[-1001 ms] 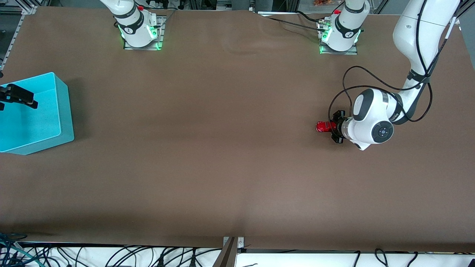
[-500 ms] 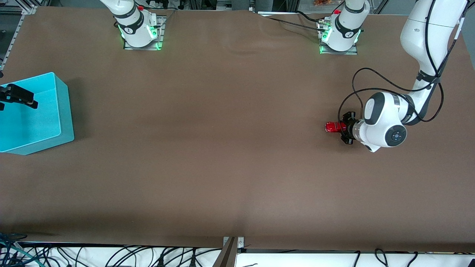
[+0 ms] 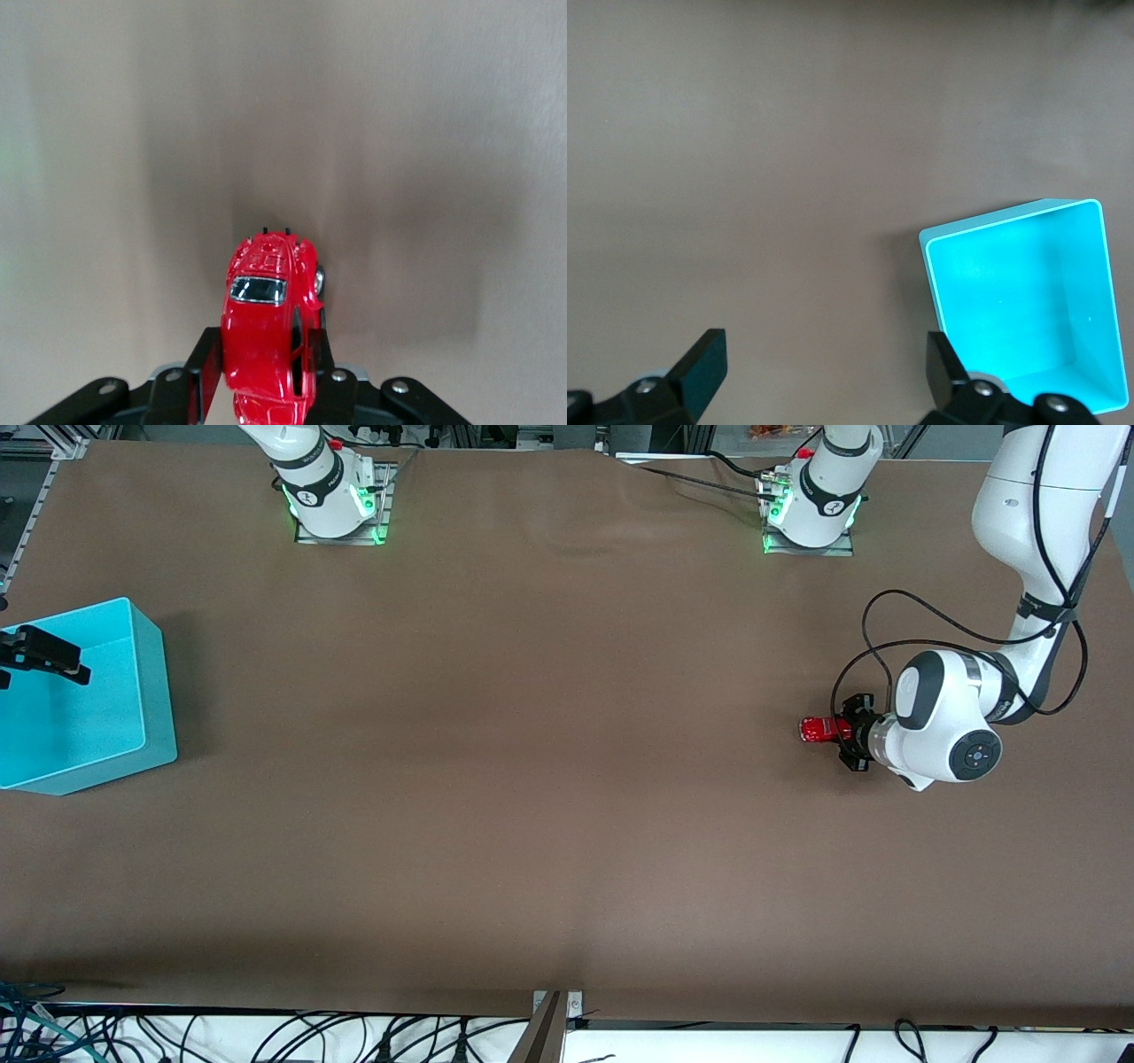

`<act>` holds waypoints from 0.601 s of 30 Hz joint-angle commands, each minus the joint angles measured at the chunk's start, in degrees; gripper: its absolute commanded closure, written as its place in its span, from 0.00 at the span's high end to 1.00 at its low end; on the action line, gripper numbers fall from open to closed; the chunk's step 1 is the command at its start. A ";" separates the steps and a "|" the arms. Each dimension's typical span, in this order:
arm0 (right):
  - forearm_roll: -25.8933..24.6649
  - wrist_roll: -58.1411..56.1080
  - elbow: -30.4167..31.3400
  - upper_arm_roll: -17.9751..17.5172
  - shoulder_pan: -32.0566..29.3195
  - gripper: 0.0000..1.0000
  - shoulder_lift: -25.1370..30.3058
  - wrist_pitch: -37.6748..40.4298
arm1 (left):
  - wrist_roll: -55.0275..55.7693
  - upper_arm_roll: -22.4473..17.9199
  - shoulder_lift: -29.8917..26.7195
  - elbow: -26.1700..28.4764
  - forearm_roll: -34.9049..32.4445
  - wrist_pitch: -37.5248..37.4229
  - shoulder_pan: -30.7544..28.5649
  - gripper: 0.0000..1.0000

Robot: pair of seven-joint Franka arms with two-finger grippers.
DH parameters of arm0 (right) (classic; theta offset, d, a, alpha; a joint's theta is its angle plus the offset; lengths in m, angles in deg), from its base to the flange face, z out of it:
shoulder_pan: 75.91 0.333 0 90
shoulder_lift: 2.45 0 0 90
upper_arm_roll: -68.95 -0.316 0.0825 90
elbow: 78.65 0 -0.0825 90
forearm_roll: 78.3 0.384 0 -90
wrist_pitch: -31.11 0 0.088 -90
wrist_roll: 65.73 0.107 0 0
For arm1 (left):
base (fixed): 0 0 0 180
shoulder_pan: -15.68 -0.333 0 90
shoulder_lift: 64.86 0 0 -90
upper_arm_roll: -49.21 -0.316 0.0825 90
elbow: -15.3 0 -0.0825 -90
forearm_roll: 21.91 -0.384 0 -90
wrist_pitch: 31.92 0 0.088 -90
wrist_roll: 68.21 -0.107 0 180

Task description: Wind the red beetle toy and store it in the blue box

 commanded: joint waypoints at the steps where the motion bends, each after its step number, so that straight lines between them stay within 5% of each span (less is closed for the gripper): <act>1: 0.27 0.17 -1.34 -0.10 -0.33 1.00 -0.43 0.22 | -3.62 -2.57 6.83 -1.98 -3.14 5.01 -0.03 0.00; 18: 0.27 0.26 -1.34 -0.10 -0.33 1.00 -0.43 0.22 | -5.82 -4.60 7.27 -2.86 -3.23 4.92 0.06 0.00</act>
